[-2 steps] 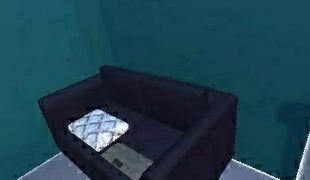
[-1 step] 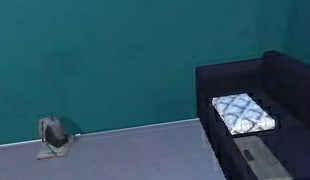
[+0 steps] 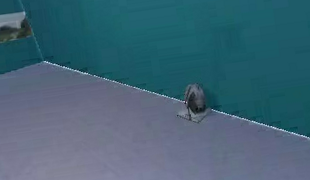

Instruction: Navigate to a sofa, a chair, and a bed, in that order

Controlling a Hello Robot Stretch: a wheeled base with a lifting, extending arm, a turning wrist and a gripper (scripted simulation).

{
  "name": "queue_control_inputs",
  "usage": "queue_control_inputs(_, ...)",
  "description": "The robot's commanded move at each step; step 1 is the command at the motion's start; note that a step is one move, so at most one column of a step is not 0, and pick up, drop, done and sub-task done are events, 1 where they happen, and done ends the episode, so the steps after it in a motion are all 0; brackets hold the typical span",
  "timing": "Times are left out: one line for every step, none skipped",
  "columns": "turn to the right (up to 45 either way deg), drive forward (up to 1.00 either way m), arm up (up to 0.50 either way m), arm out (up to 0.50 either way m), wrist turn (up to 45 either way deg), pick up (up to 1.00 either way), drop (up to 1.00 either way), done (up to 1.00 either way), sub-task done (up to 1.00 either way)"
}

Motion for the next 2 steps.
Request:
queue_control_inputs(-45.0,0.00,0.00,0.00,0.0,0.00,0.00,0.00,0.00)
queue_control_inputs(-33.0,0.00,0.00,0.00,0.0,0.00,0.00,0.00,0.00)
